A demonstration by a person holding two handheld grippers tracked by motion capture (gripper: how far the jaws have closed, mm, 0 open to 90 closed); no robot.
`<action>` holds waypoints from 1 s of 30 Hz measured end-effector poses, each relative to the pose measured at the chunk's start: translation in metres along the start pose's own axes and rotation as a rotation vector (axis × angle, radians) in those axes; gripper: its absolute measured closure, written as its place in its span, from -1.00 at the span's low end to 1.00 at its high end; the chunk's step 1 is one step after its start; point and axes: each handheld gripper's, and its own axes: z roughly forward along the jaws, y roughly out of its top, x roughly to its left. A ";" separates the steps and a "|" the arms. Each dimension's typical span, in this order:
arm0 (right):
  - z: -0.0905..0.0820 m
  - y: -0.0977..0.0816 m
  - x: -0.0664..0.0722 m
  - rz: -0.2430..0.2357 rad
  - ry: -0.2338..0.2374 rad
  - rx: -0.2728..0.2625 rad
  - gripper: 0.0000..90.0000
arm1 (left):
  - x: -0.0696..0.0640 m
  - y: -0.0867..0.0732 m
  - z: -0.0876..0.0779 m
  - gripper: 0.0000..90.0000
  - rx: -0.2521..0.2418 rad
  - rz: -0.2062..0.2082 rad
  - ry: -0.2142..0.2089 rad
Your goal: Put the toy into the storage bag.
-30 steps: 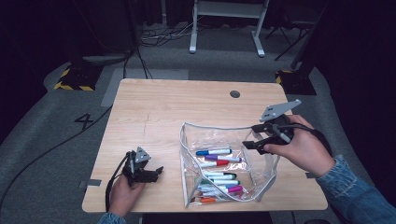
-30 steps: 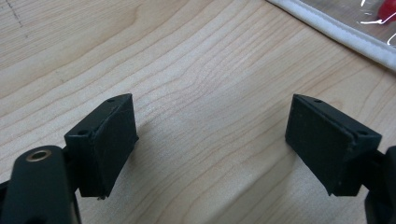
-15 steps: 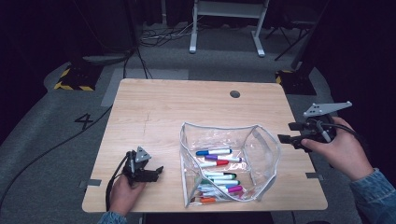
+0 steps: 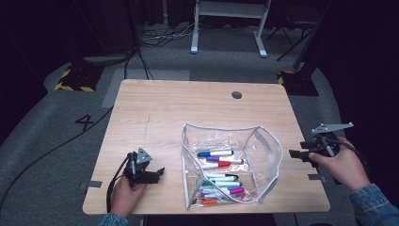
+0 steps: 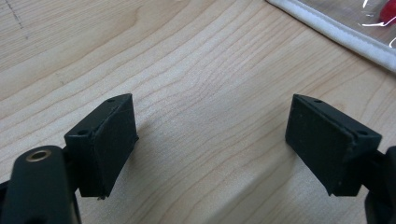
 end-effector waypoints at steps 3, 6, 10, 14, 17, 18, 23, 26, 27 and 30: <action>0.017 -0.013 -0.006 0.019 -0.013 0.030 -0.28 | 0.001 0.000 0.000 -0.63 -0.003 0.003 0.003; 0.033 -0.028 -0.011 0.040 -0.013 0.057 -0.29 | 0.001 0.000 0.000 -0.63 -0.003 0.005 0.004; 0.049 -0.044 -0.013 0.055 -0.006 0.087 -0.33 | 0.001 0.000 0.000 -0.63 -0.003 0.006 0.004; 0.062 -0.059 -0.014 0.059 -0.005 0.100 -0.35 | 0.001 0.000 0.000 -0.63 -0.002 0.007 0.004; 0.068 -0.069 -0.013 0.055 -0.008 0.094 -0.36 | 0.001 0.000 0.000 -0.63 -0.003 0.002 0.002; 0.070 -0.073 -0.013 0.058 -0.004 0.084 -0.37 | 0.000 0.000 0.000 -0.63 -0.003 0.002 0.001; 0.082 -0.088 -0.011 0.003 -0.040 0.014 -0.52 | 0.001 0.000 0.000 -0.63 -0.002 0.007 0.004; 0.083 -0.094 -0.010 -0.028 -0.068 -0.024 -0.64 | 0.001 0.000 0.000 -0.63 -0.003 0.002 0.002; 0.085 -0.096 -0.010 -0.036 -0.077 -0.042 -0.74 | 0.000 0.000 0.000 -0.63 -0.003 0.002 0.002; 0.091 -0.105 -0.009 -0.032 -0.081 -0.138 -0.86 | 0.000 0.000 0.000 -0.63 -0.003 0.001 0.001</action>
